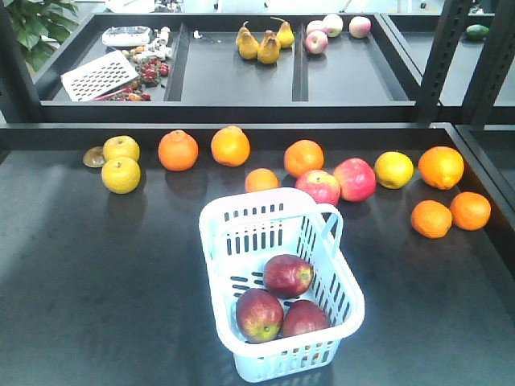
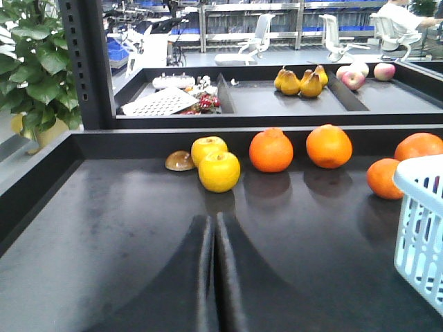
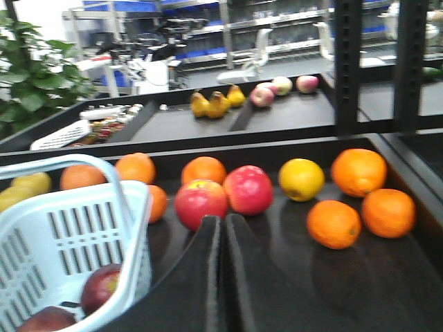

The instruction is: Pick three apples into basket with both arms

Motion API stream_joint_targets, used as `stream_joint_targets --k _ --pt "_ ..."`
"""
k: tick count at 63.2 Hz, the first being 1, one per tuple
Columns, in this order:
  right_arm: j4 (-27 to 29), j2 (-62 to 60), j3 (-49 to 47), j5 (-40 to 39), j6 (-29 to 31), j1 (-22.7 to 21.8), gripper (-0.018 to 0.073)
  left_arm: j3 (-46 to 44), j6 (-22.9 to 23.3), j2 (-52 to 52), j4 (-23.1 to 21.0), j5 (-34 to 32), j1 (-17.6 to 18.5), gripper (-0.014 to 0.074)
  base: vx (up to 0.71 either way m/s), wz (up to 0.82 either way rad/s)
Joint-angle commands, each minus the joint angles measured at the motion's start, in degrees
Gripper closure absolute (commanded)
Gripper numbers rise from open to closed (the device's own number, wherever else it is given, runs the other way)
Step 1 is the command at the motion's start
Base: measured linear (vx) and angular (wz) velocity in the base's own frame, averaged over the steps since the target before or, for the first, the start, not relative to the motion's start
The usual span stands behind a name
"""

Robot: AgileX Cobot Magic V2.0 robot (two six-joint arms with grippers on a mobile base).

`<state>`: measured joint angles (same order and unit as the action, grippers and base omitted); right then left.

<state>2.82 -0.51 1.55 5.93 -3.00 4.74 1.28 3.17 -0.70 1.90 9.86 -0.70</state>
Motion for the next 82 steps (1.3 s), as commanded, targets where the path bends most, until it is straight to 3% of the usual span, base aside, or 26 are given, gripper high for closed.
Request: stream_joint_targets --k 1,16,82 --pt "-0.7 -0.9 0.9 -3.5 -0.2 -2.9 0.0564 0.5 0.2 -0.9 0.0 -4.0 0.0 0.0603 0.00 0.00" --pt "-1.7 -0.9 0.9 -3.8 2.0 -4.1 0.0564 0.5 0.2 -0.9 0.0 -4.0 0.0 0.0603 0.00 0.00" --pt "-1.7 -0.9 0.8 -3.7 1.5 -4.1 0.0564 0.5 0.1 -0.9 0.0 -4.0 0.0 0.0603 0.00 0.00"
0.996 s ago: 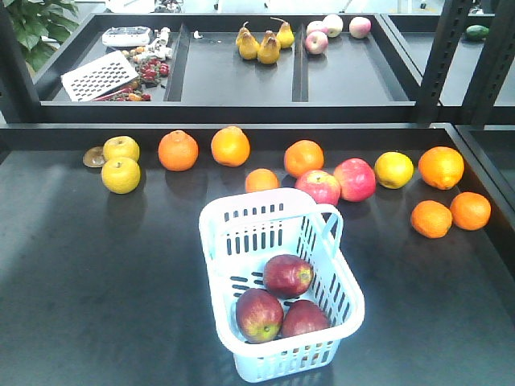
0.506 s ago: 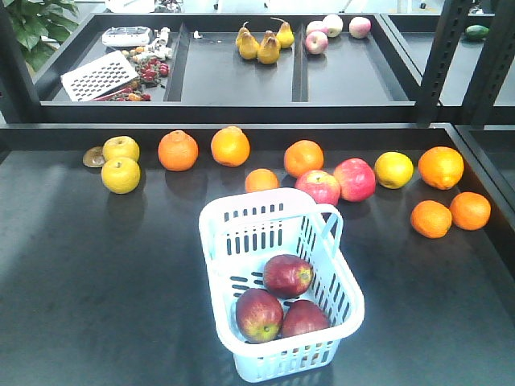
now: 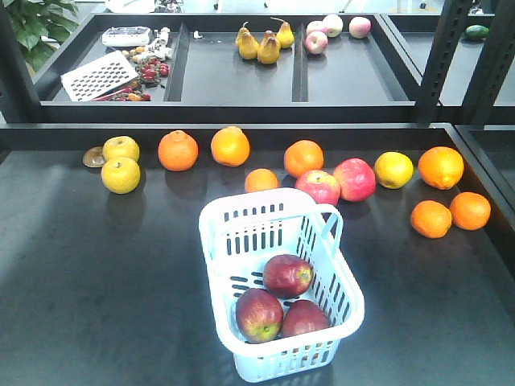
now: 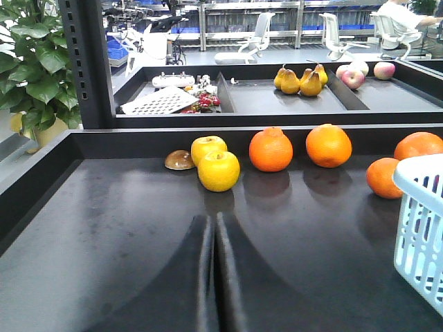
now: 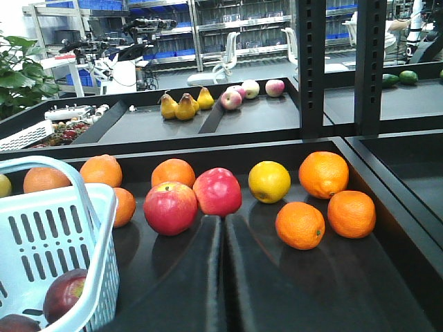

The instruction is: Pick three apples into basket with both arms

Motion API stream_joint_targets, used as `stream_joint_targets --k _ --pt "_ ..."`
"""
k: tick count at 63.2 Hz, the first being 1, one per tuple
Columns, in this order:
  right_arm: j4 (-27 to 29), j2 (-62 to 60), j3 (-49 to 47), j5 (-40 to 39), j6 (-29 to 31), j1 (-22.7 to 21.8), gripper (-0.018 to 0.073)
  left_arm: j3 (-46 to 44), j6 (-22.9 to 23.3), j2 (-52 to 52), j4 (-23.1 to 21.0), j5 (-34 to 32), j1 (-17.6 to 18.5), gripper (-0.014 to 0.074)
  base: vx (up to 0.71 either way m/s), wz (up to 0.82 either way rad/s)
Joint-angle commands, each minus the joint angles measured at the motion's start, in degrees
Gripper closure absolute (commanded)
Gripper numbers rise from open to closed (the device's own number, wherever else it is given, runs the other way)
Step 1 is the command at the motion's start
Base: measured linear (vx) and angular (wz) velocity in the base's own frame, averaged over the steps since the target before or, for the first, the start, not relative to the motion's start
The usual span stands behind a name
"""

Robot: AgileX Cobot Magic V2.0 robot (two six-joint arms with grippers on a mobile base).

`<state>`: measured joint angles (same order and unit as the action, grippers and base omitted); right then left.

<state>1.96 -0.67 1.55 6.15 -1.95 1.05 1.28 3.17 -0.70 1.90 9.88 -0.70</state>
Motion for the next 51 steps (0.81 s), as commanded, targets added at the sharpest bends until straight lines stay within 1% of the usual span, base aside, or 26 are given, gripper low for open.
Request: stream_joint_targets --k 1,51 --pt "-0.8 -0.8 0.8 -3.9 0.4 -0.4 0.0564 0.5 0.1 -0.9 0.0 -4.1 0.0 0.0603 0.00 0.00" --pt "-0.8 -0.8 0.8 -3.9 0.4 -0.4 0.0564 0.5 0.1 -0.9 0.0 -4.1 0.0 0.0603 0.00 0.00"
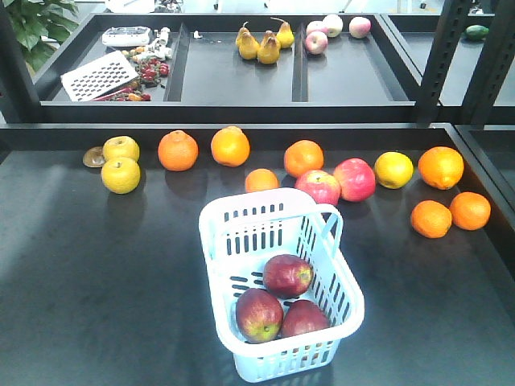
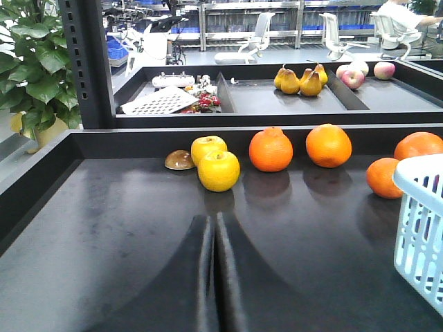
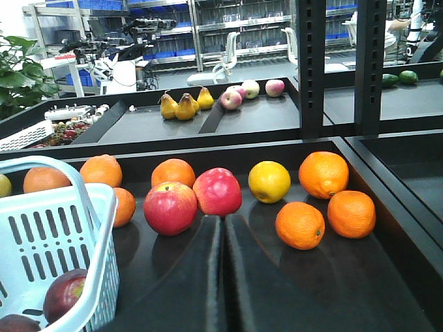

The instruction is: Pick three apples into basket with both arms

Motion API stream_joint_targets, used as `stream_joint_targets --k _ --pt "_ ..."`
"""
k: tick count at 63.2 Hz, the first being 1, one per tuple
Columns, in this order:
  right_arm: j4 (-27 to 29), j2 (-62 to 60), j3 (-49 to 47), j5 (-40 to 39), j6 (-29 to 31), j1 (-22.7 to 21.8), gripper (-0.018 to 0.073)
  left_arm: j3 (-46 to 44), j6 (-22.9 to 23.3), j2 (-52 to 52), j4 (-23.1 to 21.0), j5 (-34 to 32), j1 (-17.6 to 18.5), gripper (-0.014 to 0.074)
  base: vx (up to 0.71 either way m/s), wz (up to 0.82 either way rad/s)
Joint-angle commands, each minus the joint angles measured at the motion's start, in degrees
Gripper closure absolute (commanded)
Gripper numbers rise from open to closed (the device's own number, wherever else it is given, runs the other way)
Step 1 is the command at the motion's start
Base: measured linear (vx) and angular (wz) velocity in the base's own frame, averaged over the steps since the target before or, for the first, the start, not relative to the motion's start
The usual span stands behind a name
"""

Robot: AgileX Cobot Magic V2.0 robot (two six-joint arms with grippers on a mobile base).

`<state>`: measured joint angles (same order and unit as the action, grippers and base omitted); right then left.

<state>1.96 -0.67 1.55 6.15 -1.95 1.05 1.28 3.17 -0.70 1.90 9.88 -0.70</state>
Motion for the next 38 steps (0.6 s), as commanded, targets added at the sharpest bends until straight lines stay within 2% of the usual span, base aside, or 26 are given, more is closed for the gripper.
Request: stream_joint_targets --k 1,38 --pt "-0.8 -0.8 0.8 -3.9 0.4 -0.4 0.0564 0.5 0.1 -0.9 0.0 -4.1 0.0 0.0603 0.00 0.00" --pt "-0.8 -0.8 0.8 -3.9 0.4 -0.4 0.0564 0.5 0.1 -0.9 0.0 -4.1 0.0 0.0603 0.00 0.00"
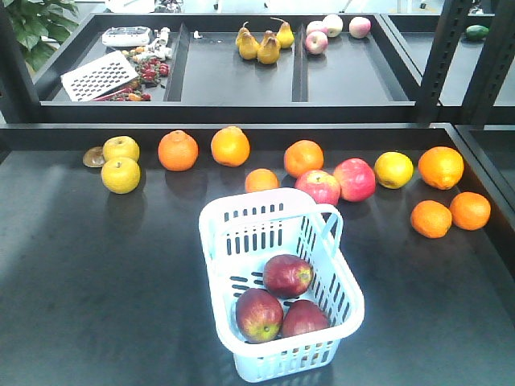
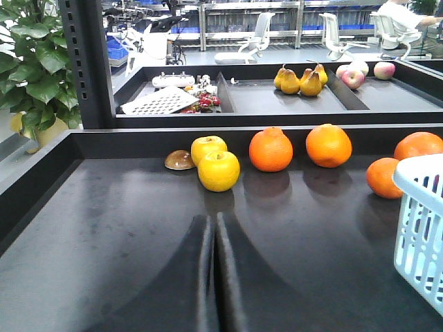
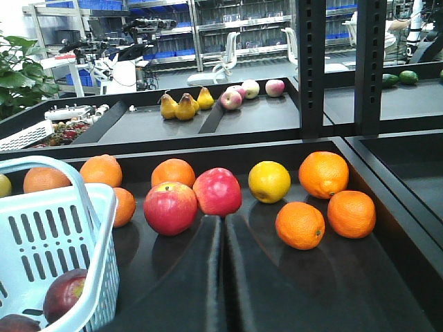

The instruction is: Pick three apples into basket with both arms

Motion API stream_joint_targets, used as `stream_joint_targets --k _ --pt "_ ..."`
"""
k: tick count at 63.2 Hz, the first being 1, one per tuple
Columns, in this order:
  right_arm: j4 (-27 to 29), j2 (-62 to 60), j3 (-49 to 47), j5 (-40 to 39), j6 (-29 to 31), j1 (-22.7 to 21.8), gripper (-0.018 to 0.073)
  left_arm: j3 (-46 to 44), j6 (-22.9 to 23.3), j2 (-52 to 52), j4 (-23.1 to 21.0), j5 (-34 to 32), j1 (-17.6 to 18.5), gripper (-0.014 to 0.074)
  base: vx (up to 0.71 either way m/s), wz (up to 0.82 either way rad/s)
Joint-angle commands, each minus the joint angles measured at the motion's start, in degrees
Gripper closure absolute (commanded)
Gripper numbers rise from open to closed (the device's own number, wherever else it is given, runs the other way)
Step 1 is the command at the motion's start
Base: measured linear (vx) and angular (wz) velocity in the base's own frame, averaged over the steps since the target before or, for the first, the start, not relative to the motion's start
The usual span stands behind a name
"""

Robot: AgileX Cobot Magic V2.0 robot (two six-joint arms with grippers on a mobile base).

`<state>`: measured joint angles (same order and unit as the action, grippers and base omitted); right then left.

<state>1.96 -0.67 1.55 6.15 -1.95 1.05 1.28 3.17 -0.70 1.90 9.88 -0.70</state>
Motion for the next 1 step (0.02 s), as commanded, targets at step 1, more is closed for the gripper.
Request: stream_joint_targets --k 1 --pt "-0.8 -0.8 0.8 -3.9 0.4 -0.4 0.0564 0.5 0.1 -0.9 0.0 -4.1 0.0 0.0603 0.00 0.00"
